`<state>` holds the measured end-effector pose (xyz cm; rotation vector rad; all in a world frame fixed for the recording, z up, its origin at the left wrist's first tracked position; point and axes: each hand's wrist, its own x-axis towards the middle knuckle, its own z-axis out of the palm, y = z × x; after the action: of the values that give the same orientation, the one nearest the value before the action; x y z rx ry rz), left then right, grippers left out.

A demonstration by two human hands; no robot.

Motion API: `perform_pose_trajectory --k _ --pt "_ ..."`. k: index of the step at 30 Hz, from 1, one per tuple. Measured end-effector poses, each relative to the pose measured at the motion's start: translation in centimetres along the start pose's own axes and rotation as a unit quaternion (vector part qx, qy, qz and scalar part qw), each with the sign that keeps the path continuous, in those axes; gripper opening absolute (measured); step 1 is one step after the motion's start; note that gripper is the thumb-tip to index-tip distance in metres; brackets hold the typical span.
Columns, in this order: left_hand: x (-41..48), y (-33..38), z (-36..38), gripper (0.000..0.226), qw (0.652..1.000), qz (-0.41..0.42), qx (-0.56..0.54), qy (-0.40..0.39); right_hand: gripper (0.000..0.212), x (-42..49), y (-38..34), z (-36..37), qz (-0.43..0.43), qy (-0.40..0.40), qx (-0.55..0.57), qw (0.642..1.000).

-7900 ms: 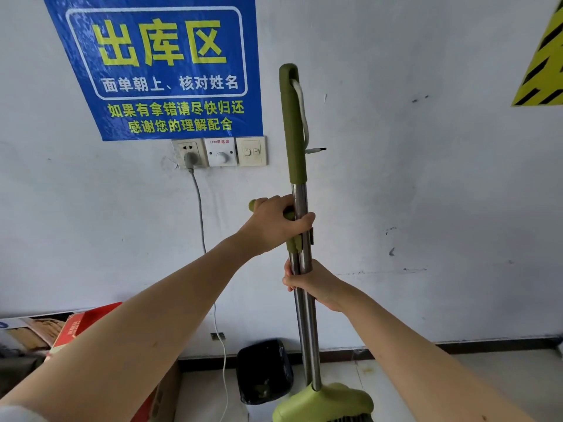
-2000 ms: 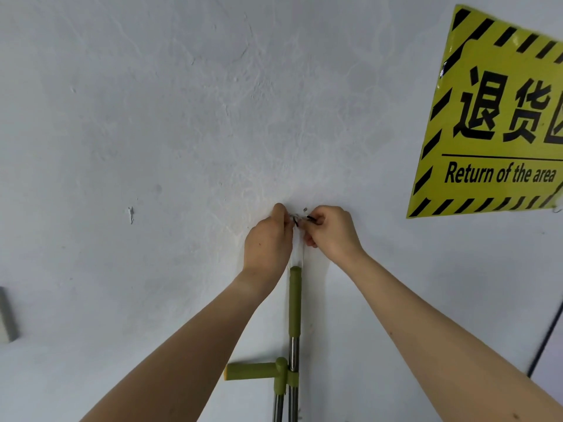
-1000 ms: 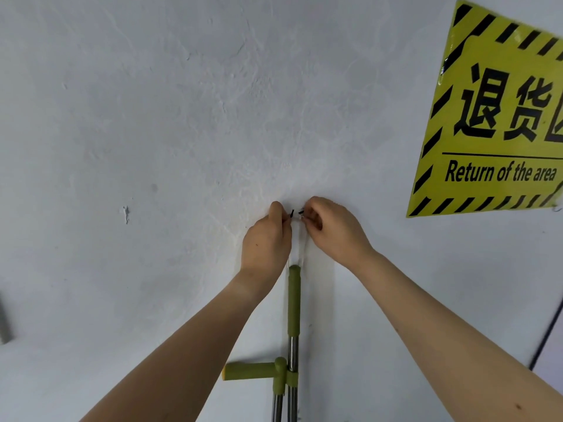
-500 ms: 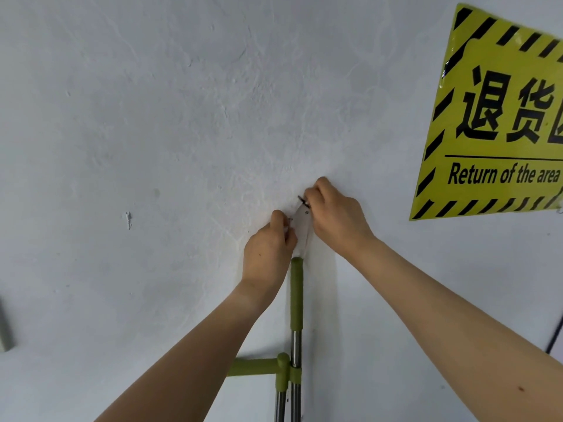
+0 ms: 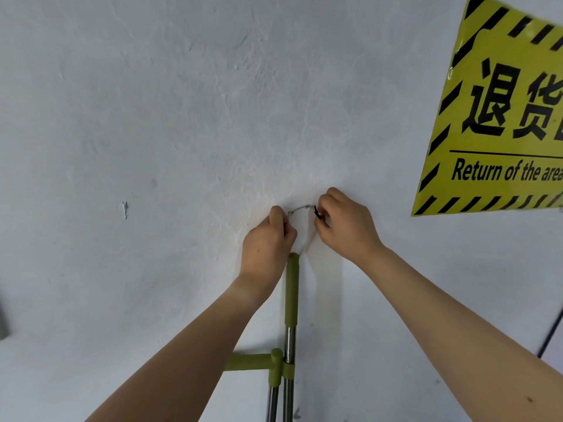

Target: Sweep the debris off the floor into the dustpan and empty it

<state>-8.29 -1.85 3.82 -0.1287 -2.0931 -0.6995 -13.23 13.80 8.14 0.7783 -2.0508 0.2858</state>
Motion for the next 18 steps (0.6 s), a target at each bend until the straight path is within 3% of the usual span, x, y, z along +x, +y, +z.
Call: perform_pose_trajectory --k 11,18 --pt "-0.1 0.3 -0.1 0.017 0.999 0.023 0.033 0.022 0.012 -0.3 -0.3 0.9 -0.016 -0.024 0.008 1.0" --pt "0.1 0.5 -0.1 0.012 0.997 0.028 0.069 0.012 0.012 -1.6 -1.2 1.9 0.025 -0.023 0.086 0.996"
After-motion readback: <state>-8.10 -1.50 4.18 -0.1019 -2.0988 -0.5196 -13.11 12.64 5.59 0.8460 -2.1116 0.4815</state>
